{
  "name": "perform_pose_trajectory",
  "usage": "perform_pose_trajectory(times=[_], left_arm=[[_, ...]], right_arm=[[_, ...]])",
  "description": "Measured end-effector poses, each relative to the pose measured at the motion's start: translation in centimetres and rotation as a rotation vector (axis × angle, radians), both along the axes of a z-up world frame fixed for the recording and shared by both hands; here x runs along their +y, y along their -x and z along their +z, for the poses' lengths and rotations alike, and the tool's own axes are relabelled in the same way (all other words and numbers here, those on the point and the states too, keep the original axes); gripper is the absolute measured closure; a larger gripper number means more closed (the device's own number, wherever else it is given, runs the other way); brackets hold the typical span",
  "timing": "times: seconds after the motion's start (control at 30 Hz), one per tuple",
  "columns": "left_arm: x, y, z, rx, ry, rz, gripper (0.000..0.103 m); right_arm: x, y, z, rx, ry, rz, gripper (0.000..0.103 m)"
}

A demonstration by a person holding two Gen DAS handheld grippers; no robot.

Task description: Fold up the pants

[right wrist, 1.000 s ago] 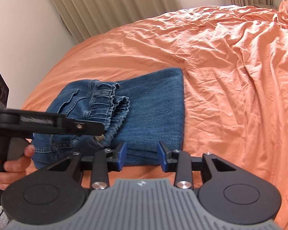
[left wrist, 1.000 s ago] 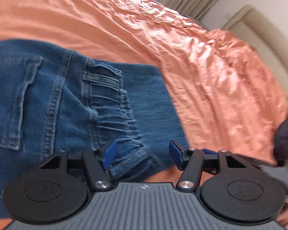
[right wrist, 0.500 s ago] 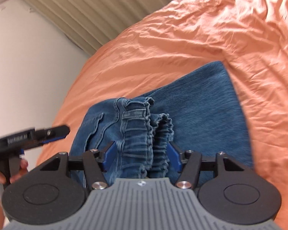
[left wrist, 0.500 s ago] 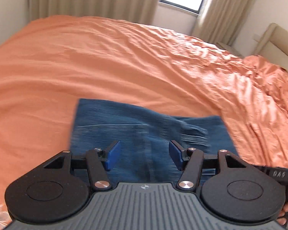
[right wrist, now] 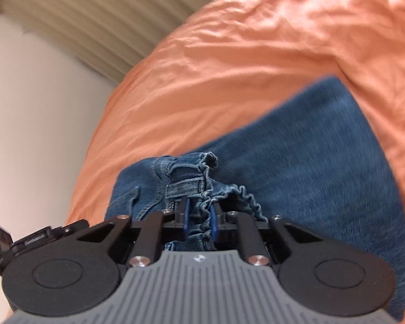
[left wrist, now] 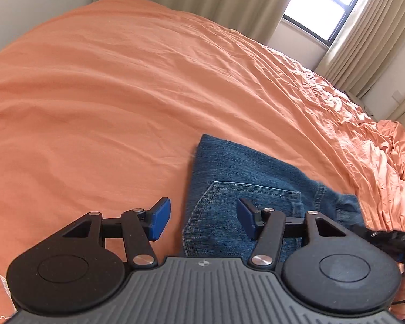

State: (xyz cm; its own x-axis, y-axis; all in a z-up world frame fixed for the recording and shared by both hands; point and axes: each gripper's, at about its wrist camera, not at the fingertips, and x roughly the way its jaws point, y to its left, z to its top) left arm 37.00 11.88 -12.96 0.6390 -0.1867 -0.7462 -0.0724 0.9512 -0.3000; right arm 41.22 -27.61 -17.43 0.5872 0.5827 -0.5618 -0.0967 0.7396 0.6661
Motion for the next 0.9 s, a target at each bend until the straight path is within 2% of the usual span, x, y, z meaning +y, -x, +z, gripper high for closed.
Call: perform_pose_trajectory(times=[0.17,0.23,0.3,0.4,0.53,0.6,0.67,0.8,0.9], left_arm=[[0.1,0.4,1.1,-0.039,0.036,0.015,0.042],[-0.2,0.6,1.6,-0.053,0.032,0.009,0.042],[-0.6,0.7,1.8,-0.057,0.024,-0.006,0.043],[-1.3,0.7,1.6,-0.057,0.011,-0.029,0.044],[-2.3,0.4,0.4,-0.027,-0.012,-0.05,0.044],[-2.8,0.3,-0.2,-0.015,-0.019,-0.064,0.044],[-3.3,0.2,-0.5,-0.009,-0.036,-0.081,0.044],[-3.8,0.4,-0.7,0.0,-0.067,-0.111,0.044],[-4.3,1.2,-0.2,0.004,-0.083,-0.145,0.044]], right_arm=[[0.4,0.0,8.3,-0.18,0.033,0.052,0.095],[-0.7,-0.1,10.4,-0.224,0.037,0.032,0.095],[-2.6,-0.4,10.9,-0.219,0.061,-0.019,0.096],[-6.1,-1.0,8.3,-0.126,0.124,-0.114,0.096],[-10.5,-1.0,1.2,0.065,0.12,-0.219,0.096],[-11.6,-0.6,-1.2,0.091,0.093,-0.254,0.096],[-11.8,-0.8,-2.8,0.113,0.118,-0.268,0.096],[-11.7,-1.5,-4.5,0.138,0.16,-0.267,0.092],[-11.4,-1.4,-3.3,0.127,0.204,-0.242,0.086]])
